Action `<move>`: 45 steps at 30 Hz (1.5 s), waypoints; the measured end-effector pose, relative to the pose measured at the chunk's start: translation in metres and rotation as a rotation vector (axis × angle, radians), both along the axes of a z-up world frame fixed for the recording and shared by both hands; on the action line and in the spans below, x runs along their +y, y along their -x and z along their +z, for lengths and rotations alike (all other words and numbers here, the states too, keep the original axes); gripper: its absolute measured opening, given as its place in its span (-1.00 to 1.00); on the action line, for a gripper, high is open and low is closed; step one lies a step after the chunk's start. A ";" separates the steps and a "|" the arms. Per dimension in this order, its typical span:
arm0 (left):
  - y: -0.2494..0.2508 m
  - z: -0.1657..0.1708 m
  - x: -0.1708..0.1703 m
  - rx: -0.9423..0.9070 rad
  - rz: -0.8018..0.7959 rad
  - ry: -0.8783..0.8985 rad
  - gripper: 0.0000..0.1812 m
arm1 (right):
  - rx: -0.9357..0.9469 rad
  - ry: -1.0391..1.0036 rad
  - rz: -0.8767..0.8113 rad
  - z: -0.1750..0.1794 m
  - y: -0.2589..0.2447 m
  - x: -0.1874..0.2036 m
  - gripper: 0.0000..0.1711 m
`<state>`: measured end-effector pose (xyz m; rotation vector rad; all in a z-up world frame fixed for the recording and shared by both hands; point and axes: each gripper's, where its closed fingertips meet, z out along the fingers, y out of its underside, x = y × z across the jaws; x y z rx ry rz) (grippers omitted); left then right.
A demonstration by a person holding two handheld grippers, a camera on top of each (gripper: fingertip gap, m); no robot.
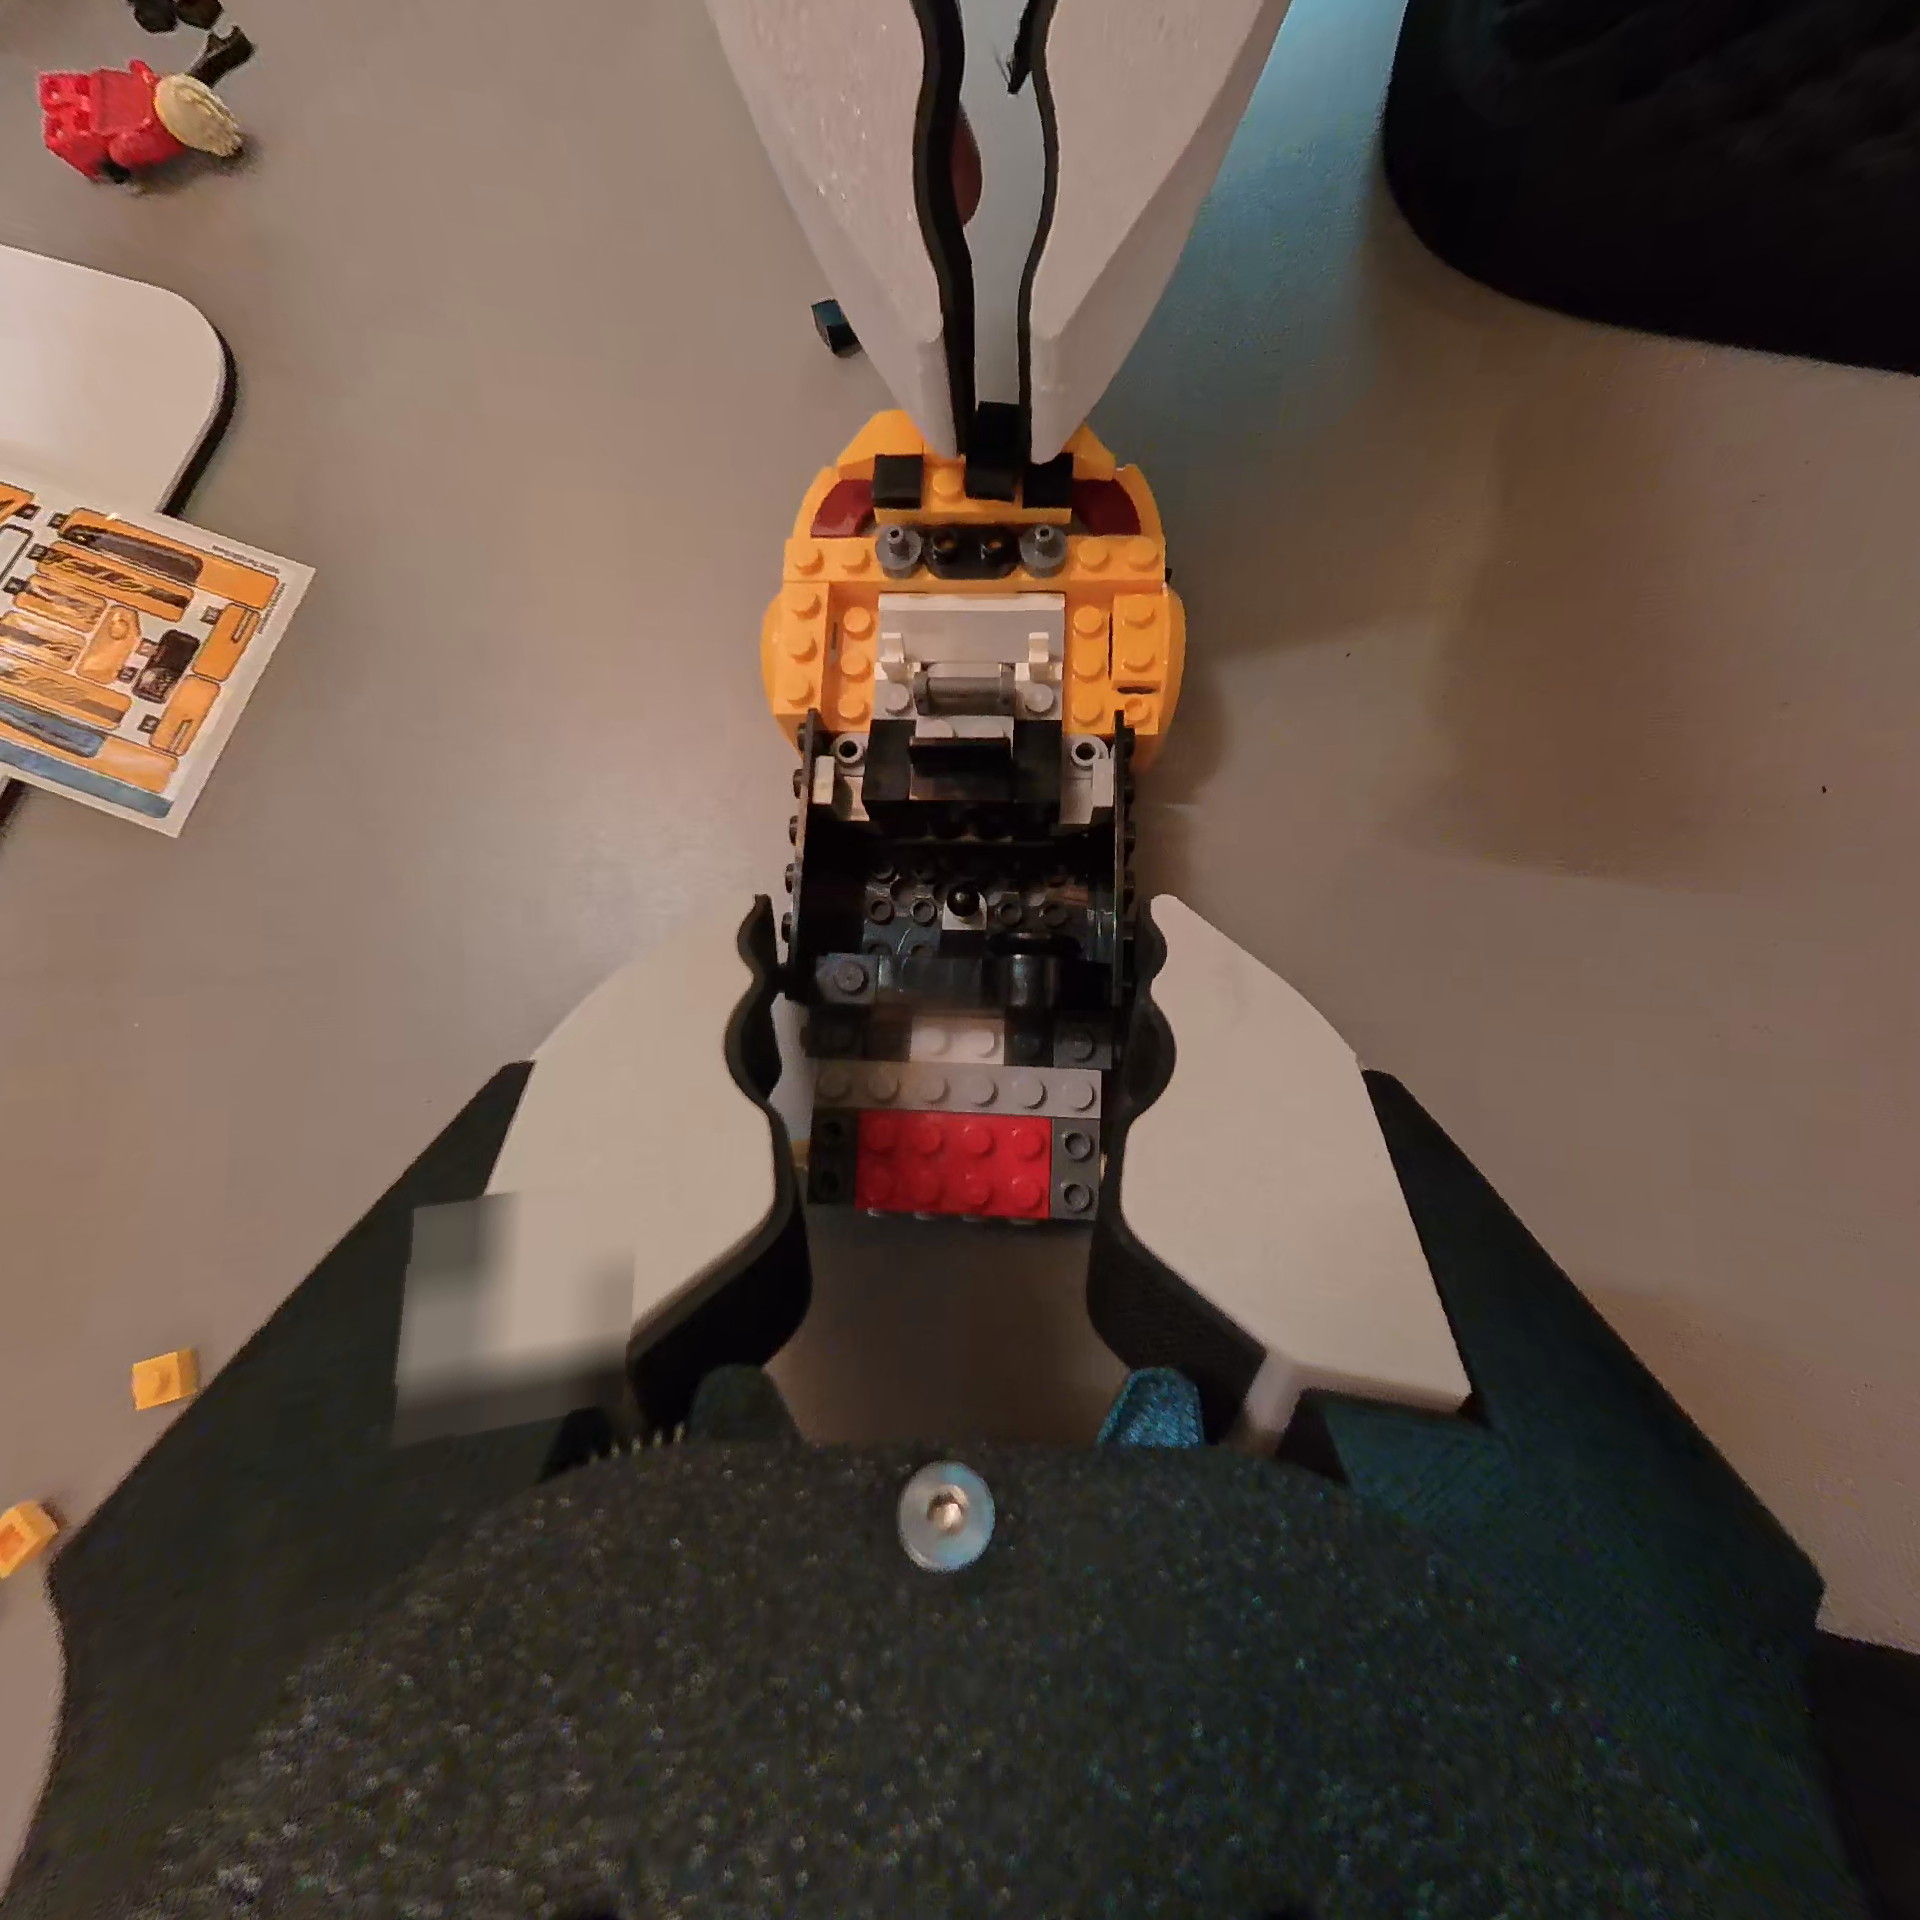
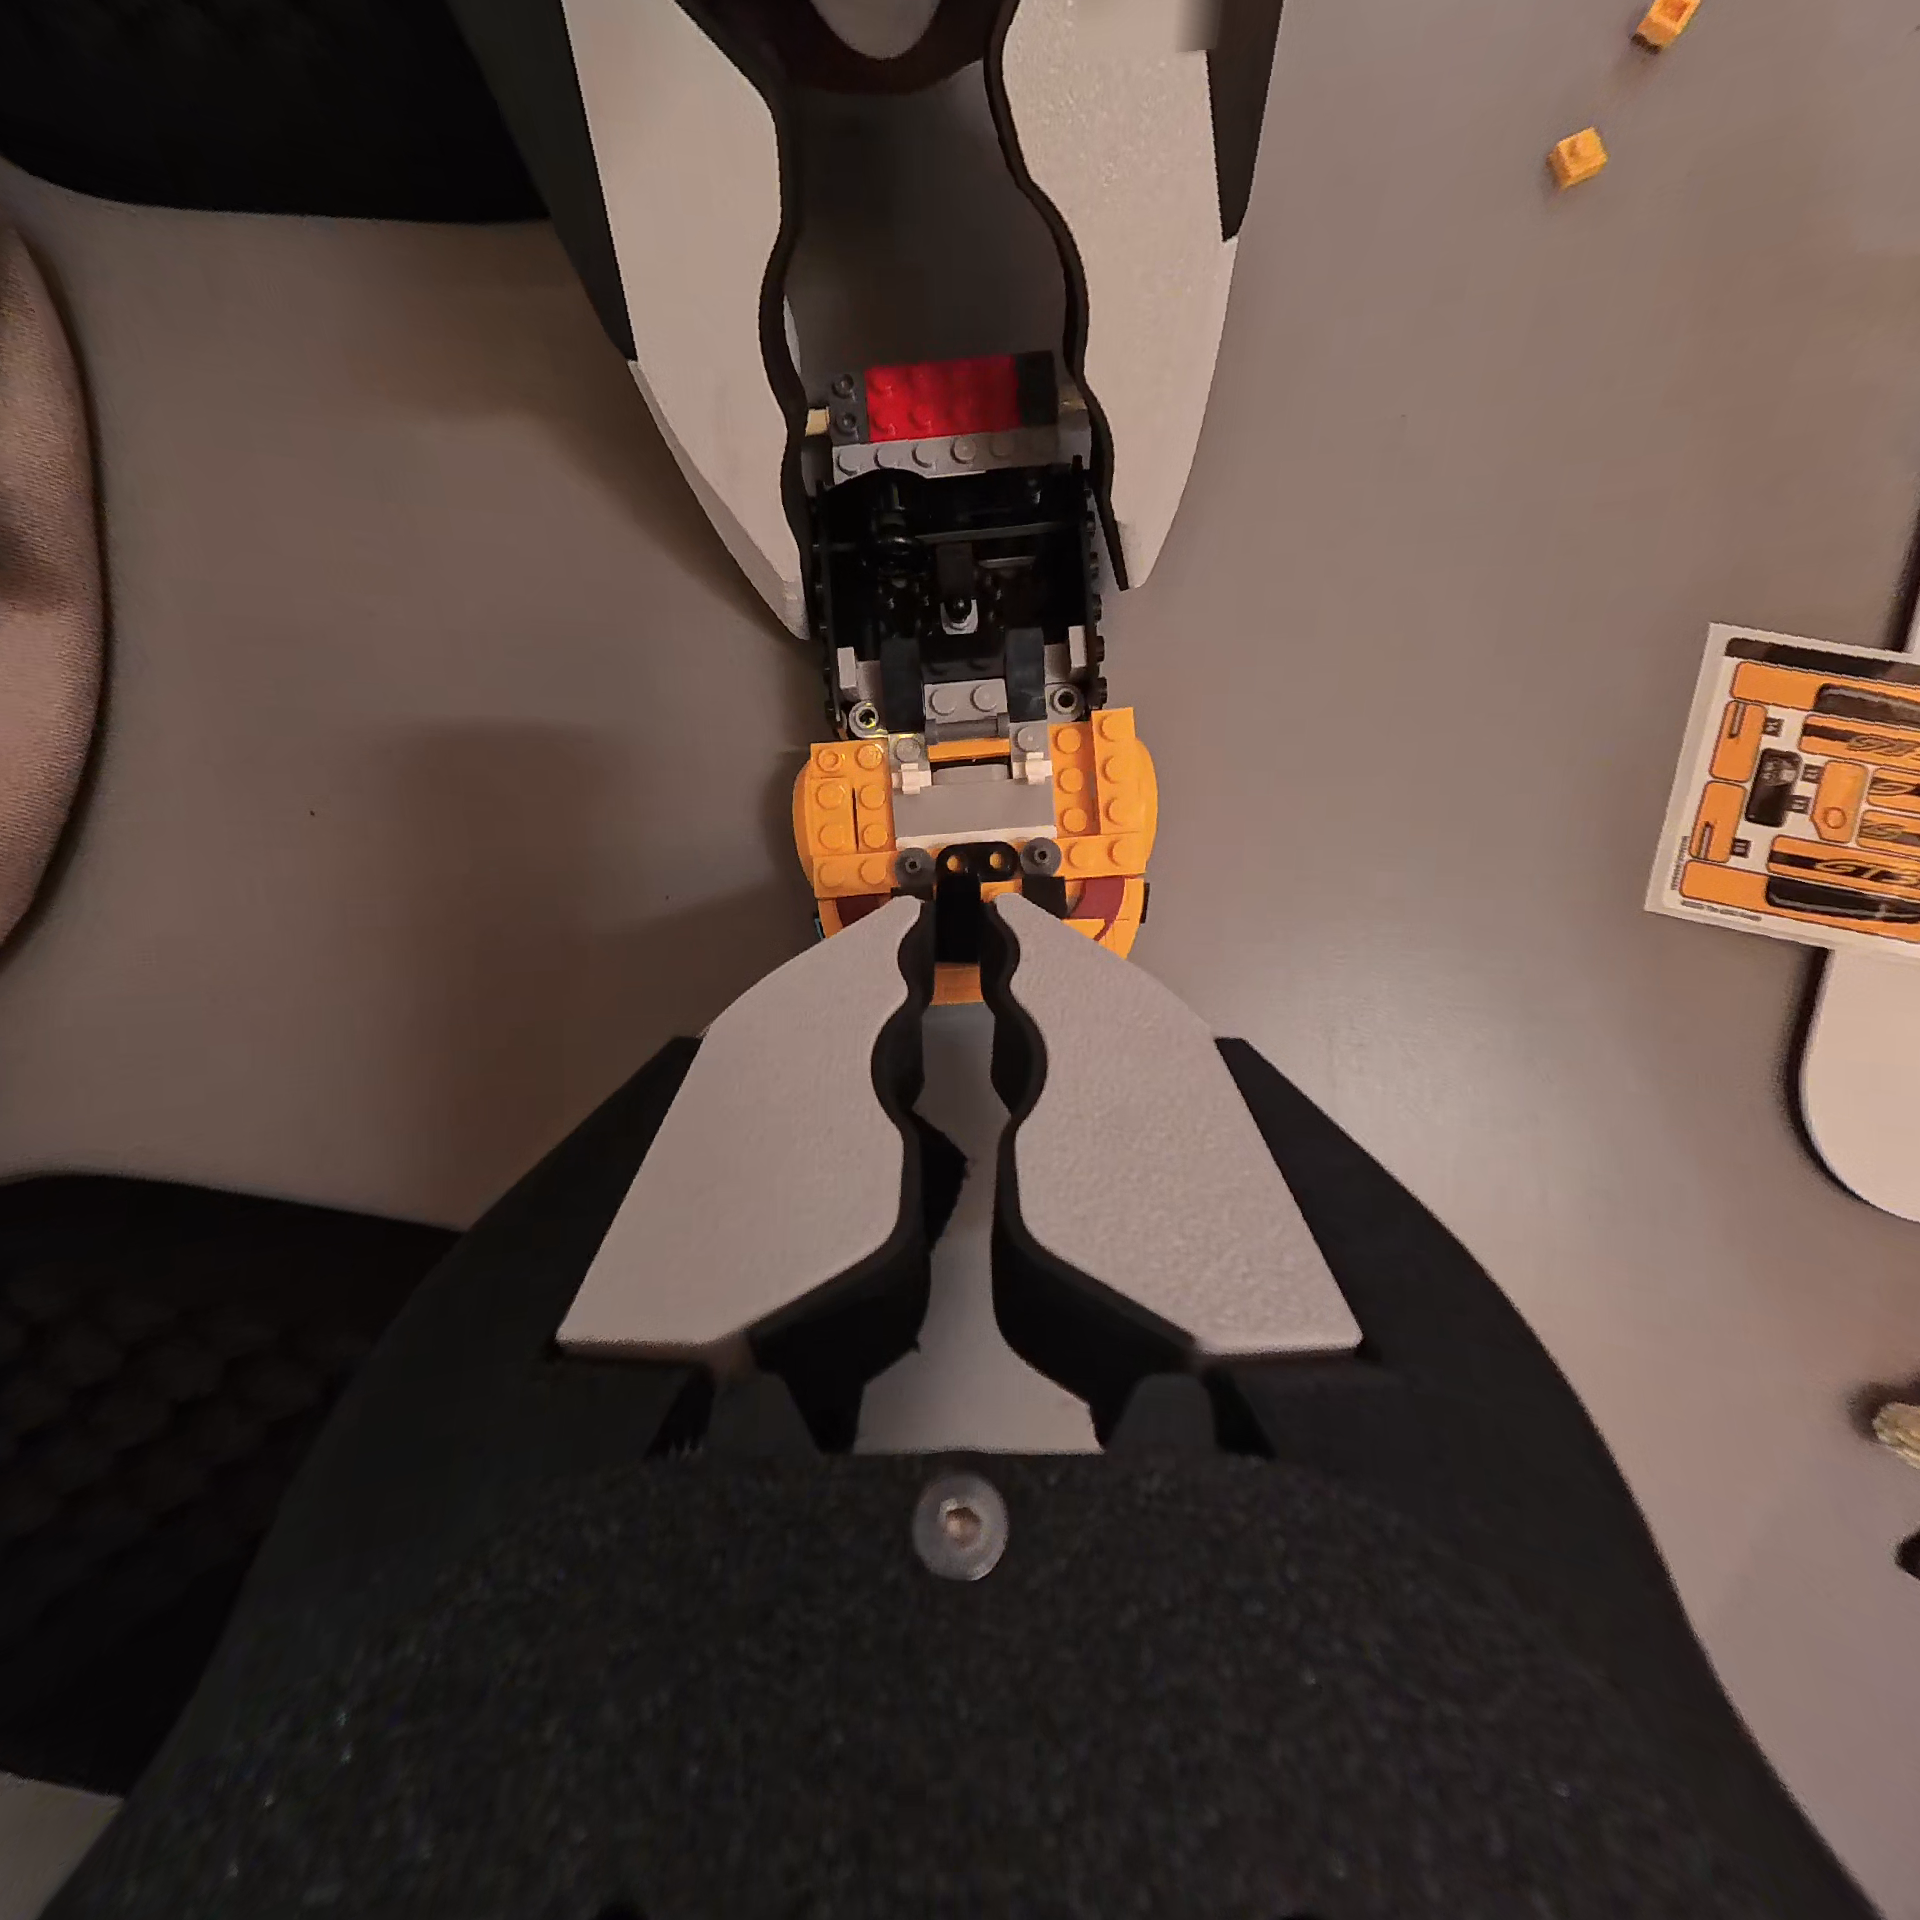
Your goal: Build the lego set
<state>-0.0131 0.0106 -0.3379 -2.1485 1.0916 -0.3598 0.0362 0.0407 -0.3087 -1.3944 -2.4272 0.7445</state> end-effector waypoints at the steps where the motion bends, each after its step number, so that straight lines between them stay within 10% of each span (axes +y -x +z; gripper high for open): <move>1: 0.000 0.000 0.000 -0.001 0.000 0.000 -0.29 | 0.000 0.001 0.002 0.000 0.000 0.000 -0.92; 45: 0.003 0.028 -0.003 -0.124 -0.023 -0.031 -0.47 | -0.074 -0.022 0.000 -0.001 0.006 -0.003 -0.92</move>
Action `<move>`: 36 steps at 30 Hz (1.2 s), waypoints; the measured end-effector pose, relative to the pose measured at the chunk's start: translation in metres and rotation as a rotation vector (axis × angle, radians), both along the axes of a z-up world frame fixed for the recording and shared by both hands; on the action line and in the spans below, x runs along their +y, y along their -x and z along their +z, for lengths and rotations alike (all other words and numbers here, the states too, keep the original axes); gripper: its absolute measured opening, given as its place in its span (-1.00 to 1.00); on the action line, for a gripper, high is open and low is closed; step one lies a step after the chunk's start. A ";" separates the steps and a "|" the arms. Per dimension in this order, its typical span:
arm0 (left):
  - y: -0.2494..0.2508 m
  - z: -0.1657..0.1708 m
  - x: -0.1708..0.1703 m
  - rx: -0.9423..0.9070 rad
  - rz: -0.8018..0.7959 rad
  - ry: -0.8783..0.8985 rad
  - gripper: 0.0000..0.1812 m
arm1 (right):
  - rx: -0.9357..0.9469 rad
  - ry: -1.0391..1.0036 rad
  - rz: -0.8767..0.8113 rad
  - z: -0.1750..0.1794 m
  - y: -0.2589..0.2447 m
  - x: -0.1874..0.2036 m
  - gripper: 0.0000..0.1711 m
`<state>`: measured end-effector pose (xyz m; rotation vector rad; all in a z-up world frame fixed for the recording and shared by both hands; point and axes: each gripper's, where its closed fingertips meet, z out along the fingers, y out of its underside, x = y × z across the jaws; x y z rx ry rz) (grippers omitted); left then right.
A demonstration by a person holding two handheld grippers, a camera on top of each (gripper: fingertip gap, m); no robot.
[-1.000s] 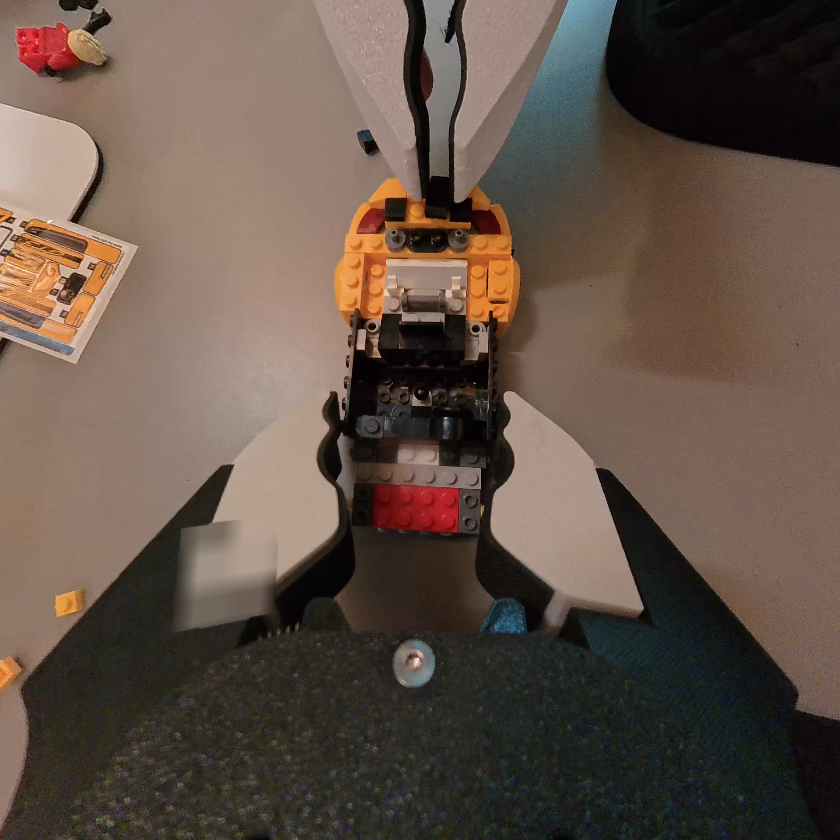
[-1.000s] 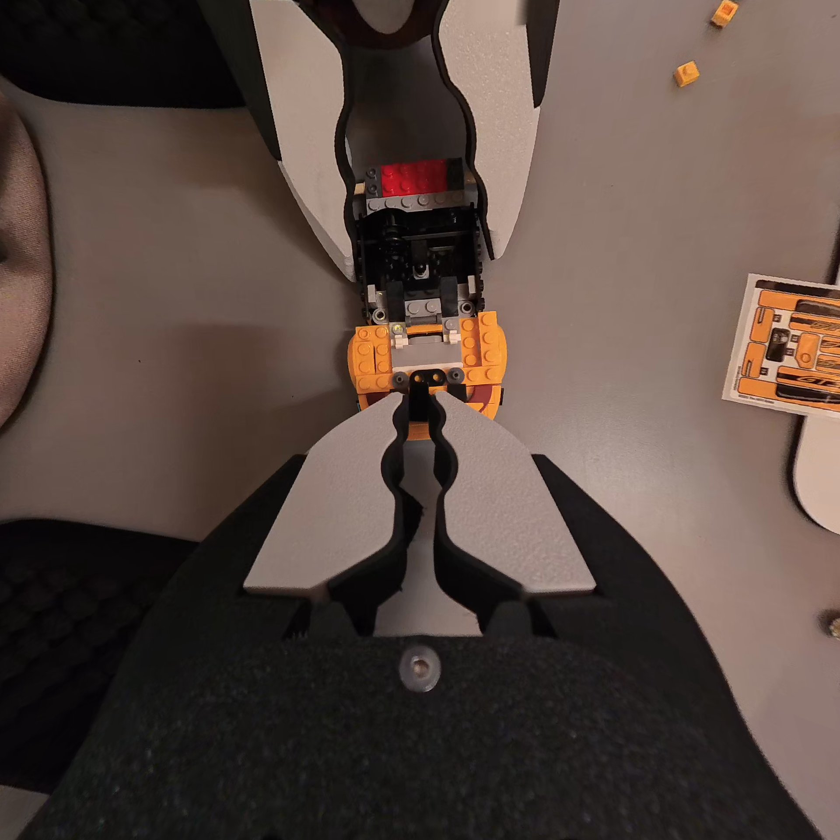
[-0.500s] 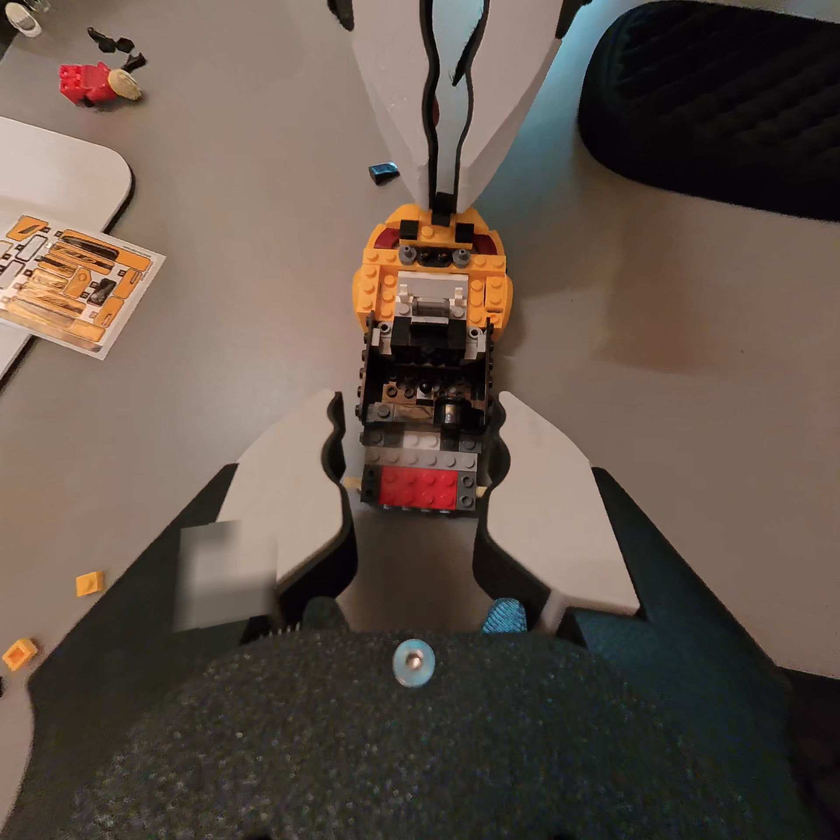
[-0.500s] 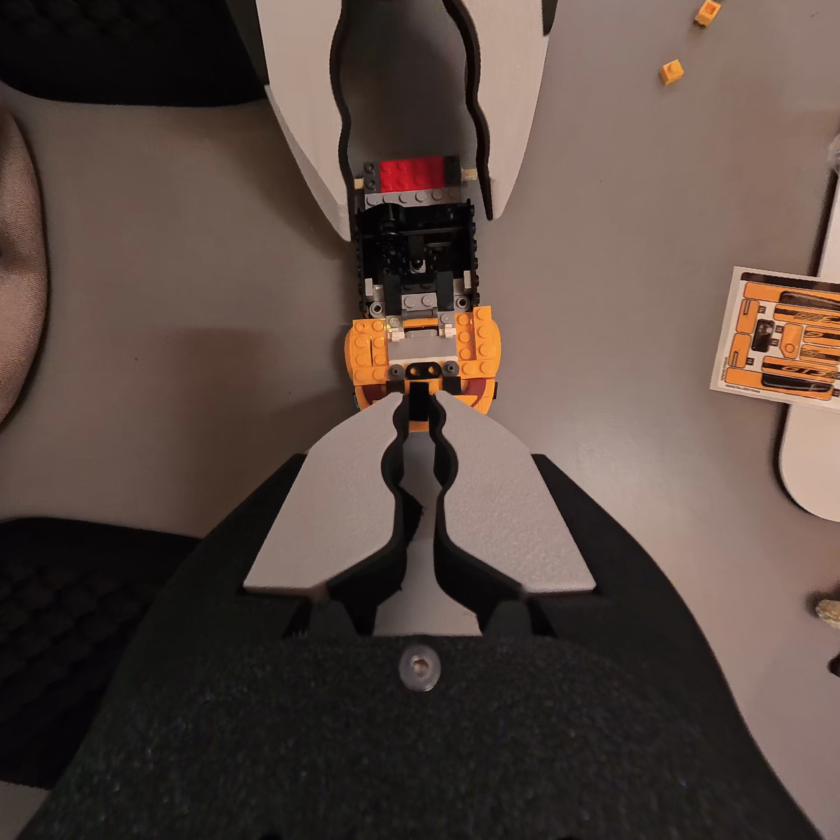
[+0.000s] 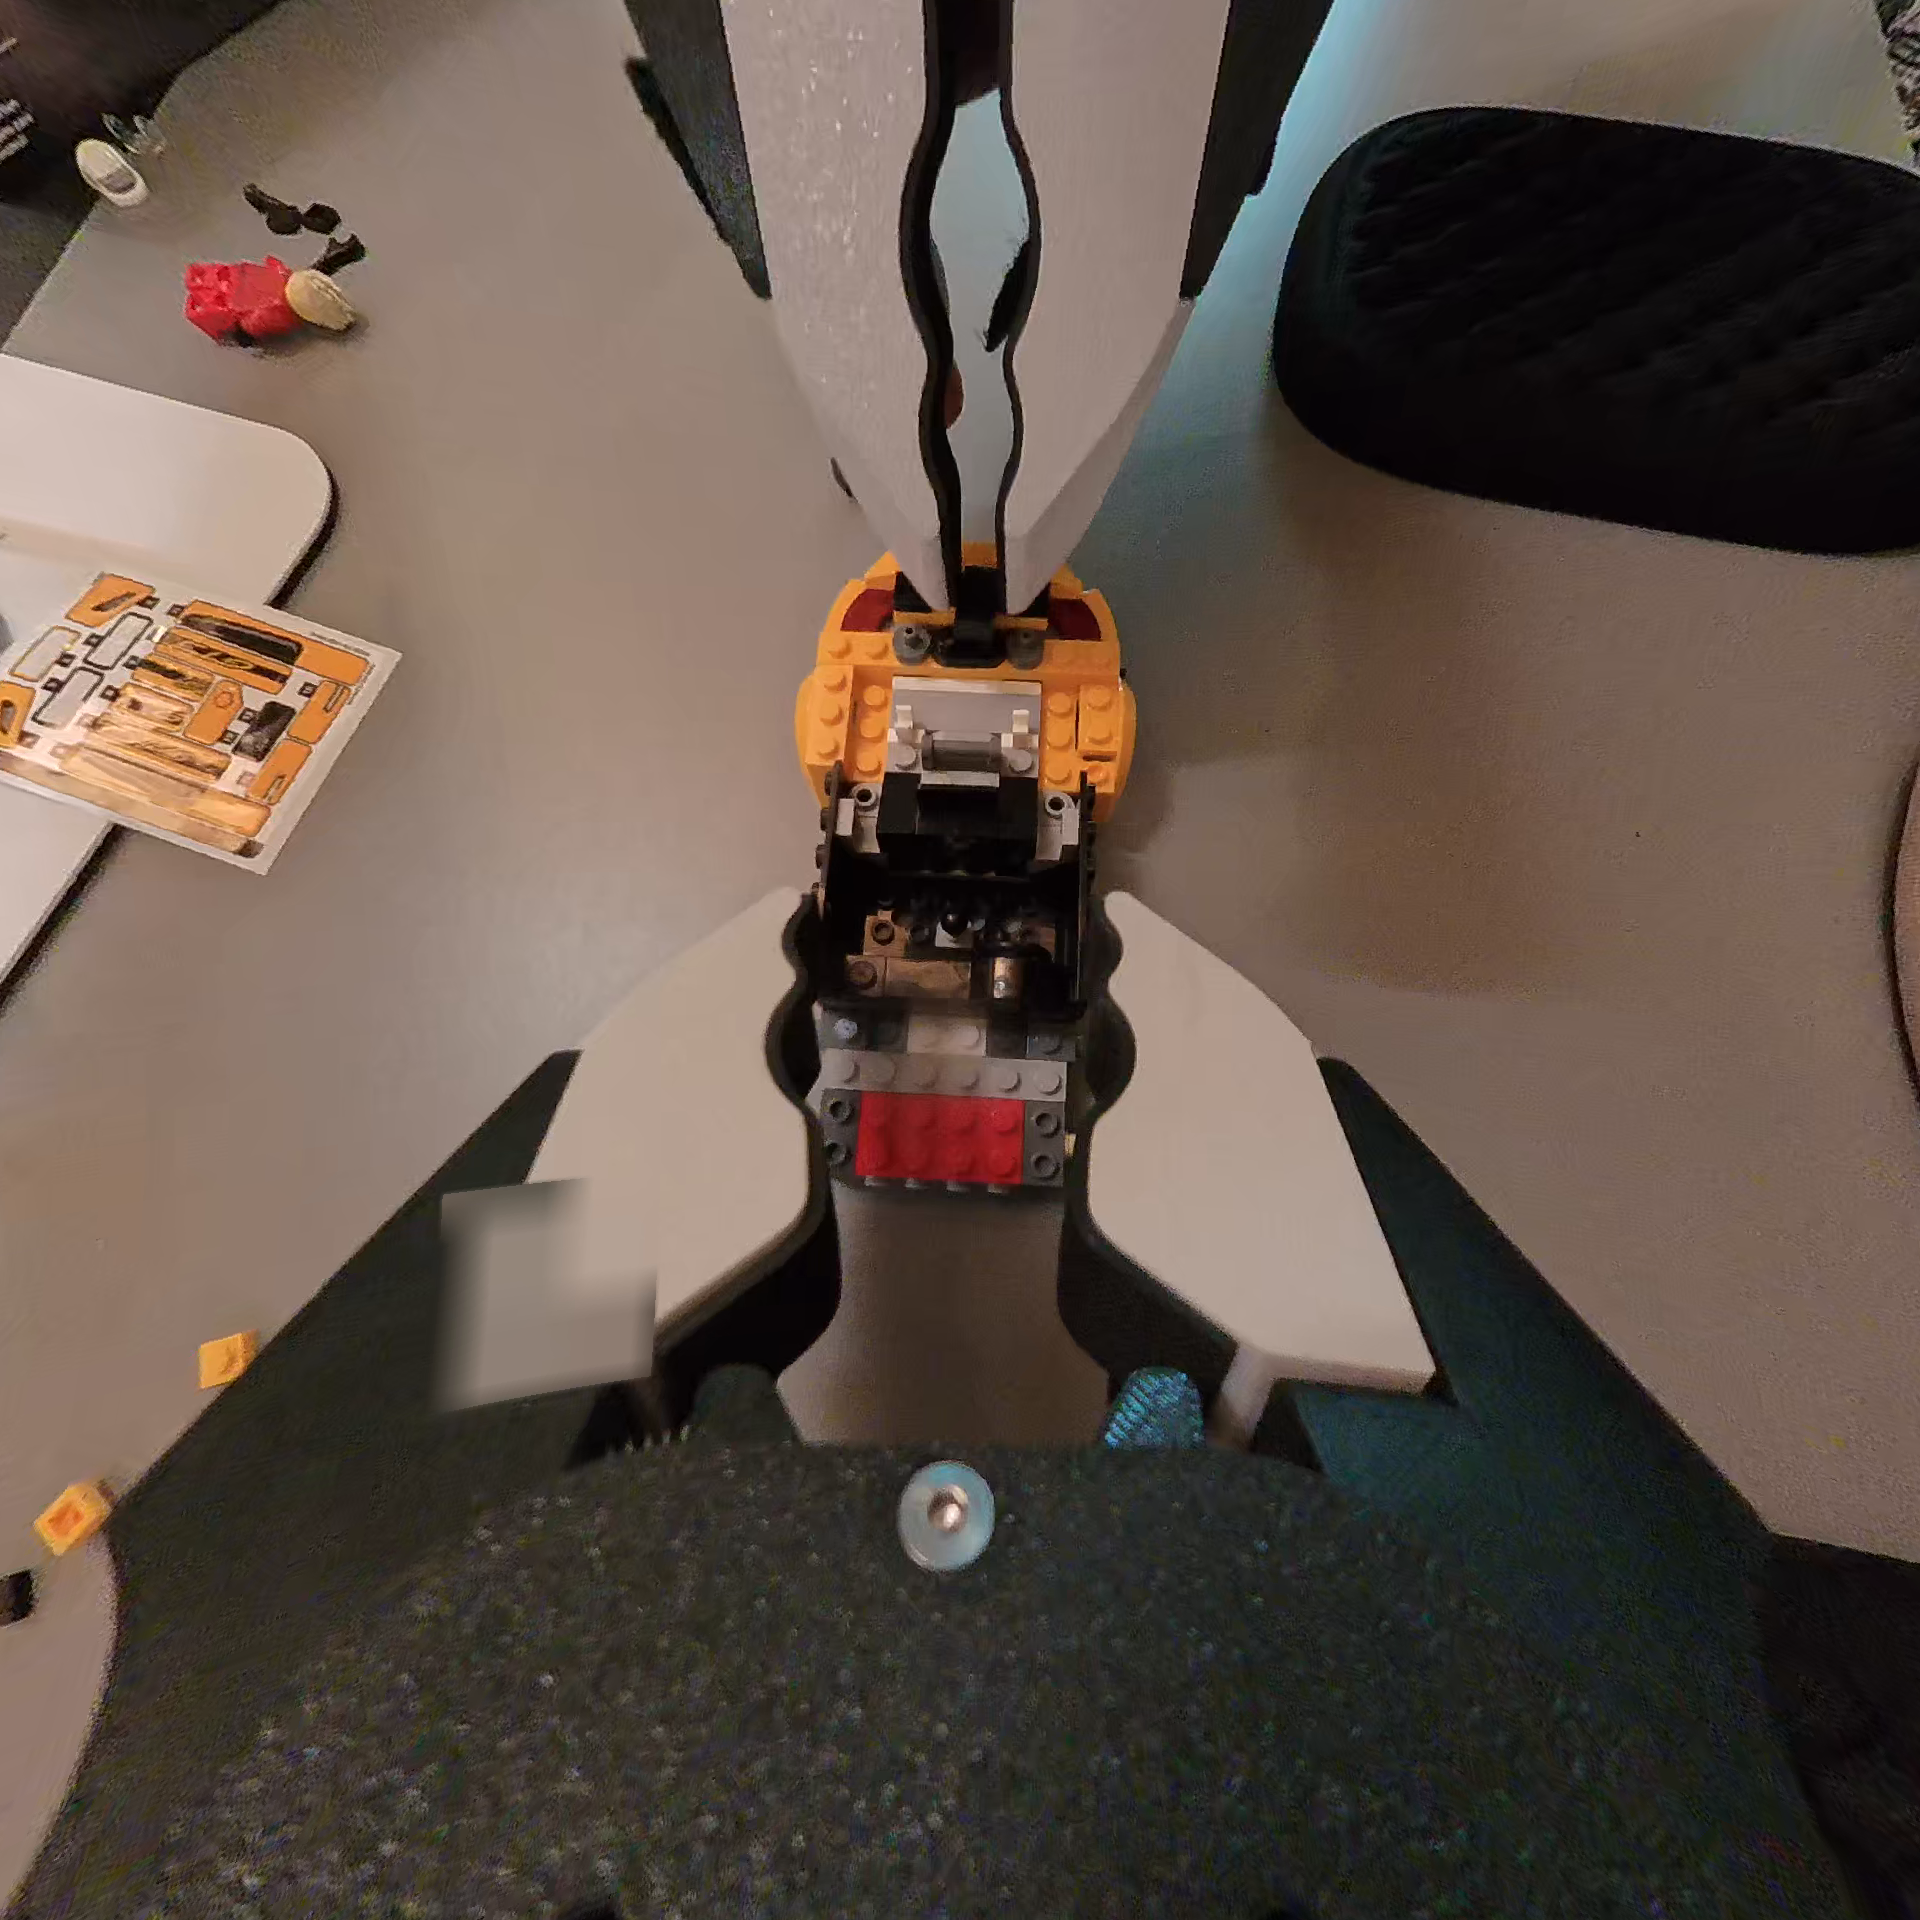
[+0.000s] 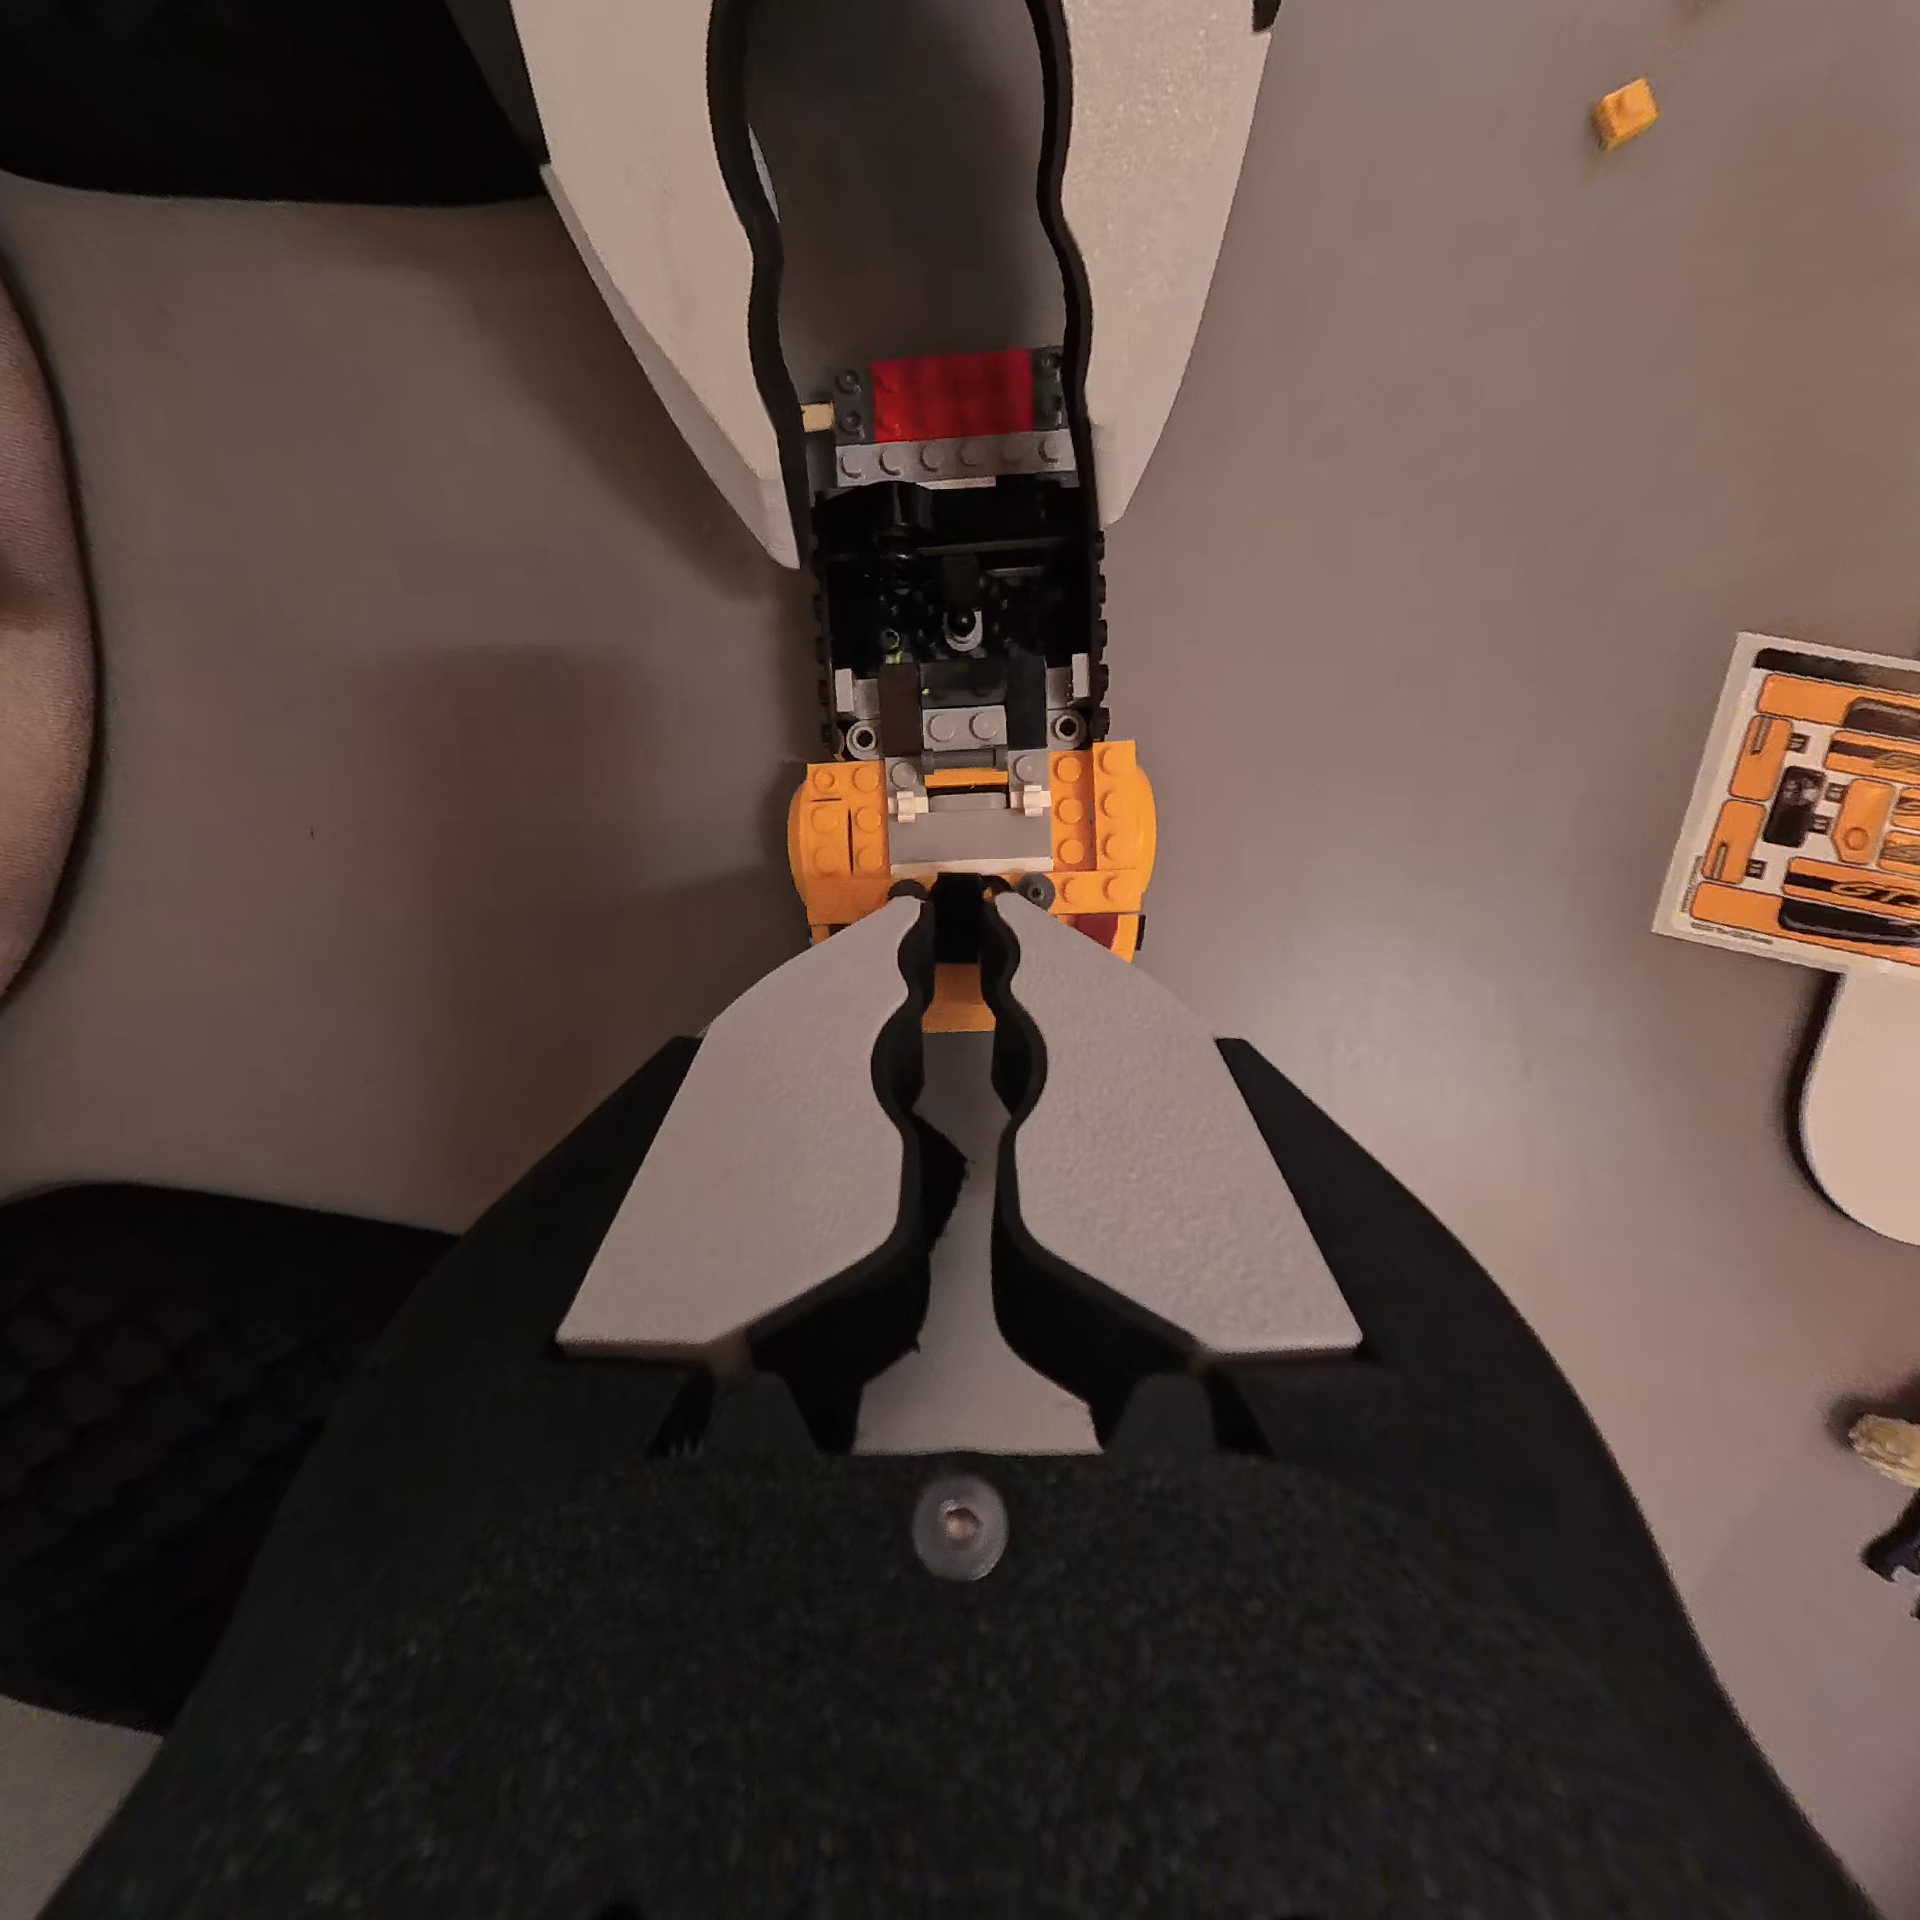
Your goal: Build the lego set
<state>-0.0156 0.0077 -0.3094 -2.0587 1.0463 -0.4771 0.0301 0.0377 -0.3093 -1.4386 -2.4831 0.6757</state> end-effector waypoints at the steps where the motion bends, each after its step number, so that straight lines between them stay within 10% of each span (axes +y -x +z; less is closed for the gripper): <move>1: 0.000 0.000 0.000 0.000 -0.001 0.000 -0.48 | -0.013 0.005 0.002 0.000 0.000 -0.001 -0.92; 36: -0.049 -0.006 0.033 0.029 -0.164 0.127 -0.91 | 0.041 0.138 0.015 0.000 -0.004 0.001 -0.92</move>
